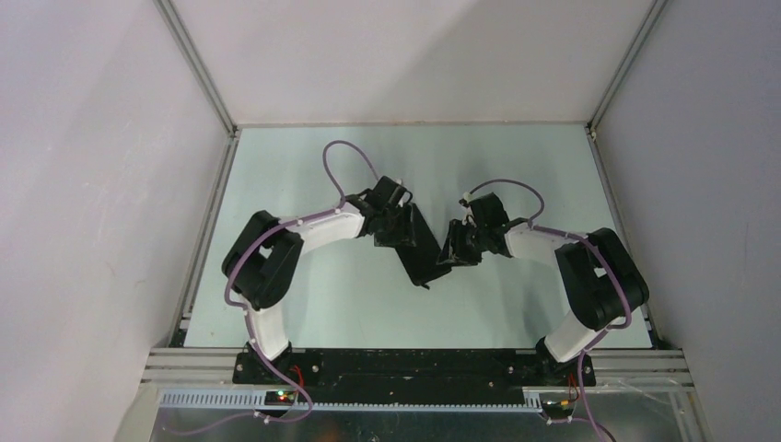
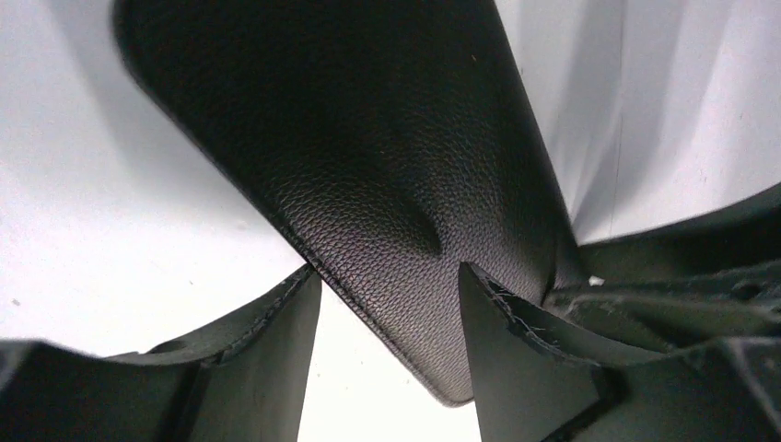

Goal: Sort the hair-cutting tools
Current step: Zip the hairdressing tool bag at the center of the board.

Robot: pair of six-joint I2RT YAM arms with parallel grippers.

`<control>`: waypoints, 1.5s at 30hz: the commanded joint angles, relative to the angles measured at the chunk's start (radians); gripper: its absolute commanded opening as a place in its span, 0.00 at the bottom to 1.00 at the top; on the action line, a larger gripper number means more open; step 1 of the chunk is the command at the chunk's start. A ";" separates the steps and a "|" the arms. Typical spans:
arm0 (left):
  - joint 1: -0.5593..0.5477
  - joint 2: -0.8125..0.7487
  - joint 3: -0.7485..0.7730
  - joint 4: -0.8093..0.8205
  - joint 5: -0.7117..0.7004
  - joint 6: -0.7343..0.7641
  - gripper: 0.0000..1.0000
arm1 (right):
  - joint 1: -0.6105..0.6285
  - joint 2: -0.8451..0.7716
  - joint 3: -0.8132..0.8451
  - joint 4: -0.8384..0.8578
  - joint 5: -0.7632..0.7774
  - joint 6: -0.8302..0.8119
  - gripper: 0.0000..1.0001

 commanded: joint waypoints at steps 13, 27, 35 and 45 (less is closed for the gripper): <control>-0.045 -0.266 -0.164 -0.040 0.010 0.078 0.80 | 0.090 -0.078 -0.066 0.122 0.136 0.150 0.60; -0.240 -0.260 -0.280 0.086 -0.229 -0.434 0.64 | 0.072 -0.072 -0.066 0.135 0.142 0.169 0.57; -0.312 -0.176 -0.206 -0.009 -0.292 -0.498 0.46 | 0.065 -0.066 -0.067 0.160 0.122 0.179 0.57; -0.314 -0.078 -0.133 -0.094 -0.293 -0.525 0.40 | 0.050 -0.066 -0.090 0.206 0.083 0.179 0.57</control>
